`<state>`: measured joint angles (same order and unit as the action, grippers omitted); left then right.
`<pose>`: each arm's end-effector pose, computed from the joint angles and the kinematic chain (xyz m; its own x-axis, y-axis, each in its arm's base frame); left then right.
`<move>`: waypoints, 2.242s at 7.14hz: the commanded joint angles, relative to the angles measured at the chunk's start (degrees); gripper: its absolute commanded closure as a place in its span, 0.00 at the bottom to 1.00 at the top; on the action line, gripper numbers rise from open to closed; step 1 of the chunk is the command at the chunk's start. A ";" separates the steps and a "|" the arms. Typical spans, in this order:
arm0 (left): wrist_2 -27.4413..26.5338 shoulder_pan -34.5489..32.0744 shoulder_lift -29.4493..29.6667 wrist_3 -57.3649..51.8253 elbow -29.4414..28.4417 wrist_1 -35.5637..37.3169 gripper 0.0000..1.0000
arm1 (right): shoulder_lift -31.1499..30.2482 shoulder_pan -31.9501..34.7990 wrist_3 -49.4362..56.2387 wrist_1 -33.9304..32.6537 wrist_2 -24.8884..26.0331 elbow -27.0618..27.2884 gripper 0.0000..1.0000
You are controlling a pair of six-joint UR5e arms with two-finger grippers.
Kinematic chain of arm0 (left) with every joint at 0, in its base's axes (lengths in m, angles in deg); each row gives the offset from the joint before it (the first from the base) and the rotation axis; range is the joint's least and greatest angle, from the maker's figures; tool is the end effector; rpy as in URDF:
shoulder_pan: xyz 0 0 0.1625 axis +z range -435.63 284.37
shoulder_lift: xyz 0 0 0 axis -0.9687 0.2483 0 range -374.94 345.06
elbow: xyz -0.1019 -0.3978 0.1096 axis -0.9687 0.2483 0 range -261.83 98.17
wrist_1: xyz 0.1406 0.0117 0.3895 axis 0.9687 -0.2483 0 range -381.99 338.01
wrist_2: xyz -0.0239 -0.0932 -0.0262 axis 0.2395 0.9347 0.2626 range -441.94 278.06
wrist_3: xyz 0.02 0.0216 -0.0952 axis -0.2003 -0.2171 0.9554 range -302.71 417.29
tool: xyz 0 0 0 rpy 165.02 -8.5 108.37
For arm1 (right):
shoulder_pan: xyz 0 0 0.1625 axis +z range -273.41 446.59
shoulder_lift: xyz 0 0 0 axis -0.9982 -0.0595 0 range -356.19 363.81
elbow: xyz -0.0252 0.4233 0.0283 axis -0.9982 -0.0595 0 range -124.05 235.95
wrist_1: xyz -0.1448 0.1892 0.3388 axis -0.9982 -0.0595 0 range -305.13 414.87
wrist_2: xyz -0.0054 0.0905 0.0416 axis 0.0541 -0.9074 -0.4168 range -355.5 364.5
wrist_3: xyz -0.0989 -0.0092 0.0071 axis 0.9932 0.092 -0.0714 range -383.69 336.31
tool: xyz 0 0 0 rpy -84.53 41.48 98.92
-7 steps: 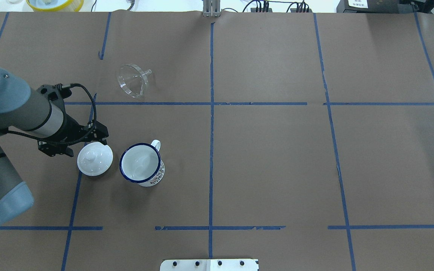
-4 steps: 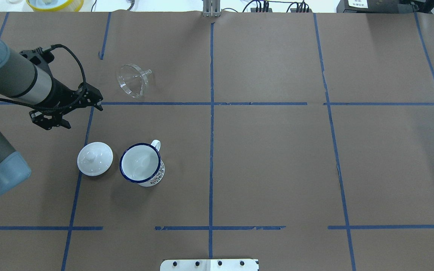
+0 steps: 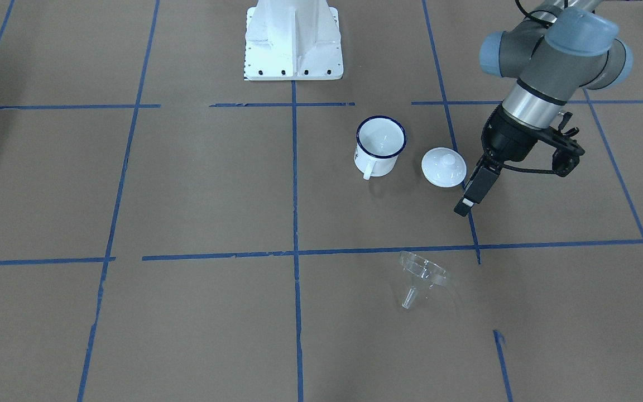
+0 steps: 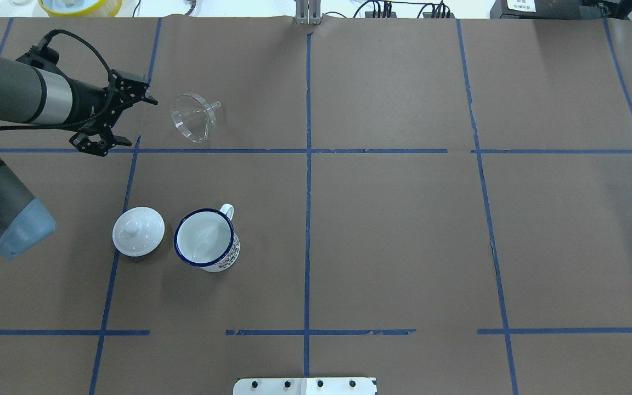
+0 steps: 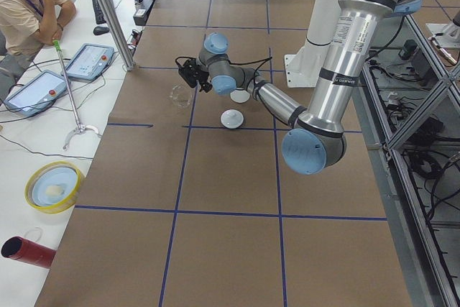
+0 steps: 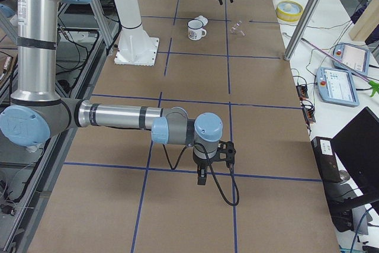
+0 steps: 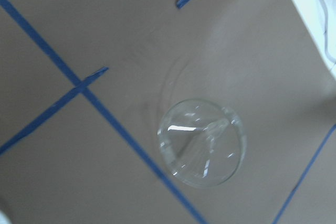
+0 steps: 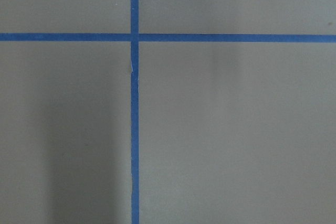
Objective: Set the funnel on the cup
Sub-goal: 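Move the left gripper over to the clear glass funnel, then grasp the glass funnel's rim with the left gripper and lift it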
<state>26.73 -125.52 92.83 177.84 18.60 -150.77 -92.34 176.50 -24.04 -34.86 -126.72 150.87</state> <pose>0.3097 -0.5253 0.3270 -0.0547 -0.6824 -0.7289 0.5886 0.5676 -0.5756 0.0669 -0.4450 0.6701 0.7521 0.0160 0.6588 -0.0031 0.9998 -0.0208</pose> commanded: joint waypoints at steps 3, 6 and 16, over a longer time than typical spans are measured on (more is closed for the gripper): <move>-3.91 0.15 5.00 10.31 -11.89 -13.91 0.00 | 0.00 0.00 0.00 0.00 0.00 -0.09 0.00; -9.97 1.02 8.50 14.53 -17.17 -16.58 0.00 | 0.00 0.00 0.00 0.00 0.00 0.00 0.00; -12.96 4.72 10.80 14.63 -24.66 -20.72 0.42 | 0.00 0.00 0.00 0.00 0.00 -0.09 0.00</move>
<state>13.84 -120.81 103.32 192.48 -5.79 -171.52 -92.34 176.50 -24.04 -34.86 -126.72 150.83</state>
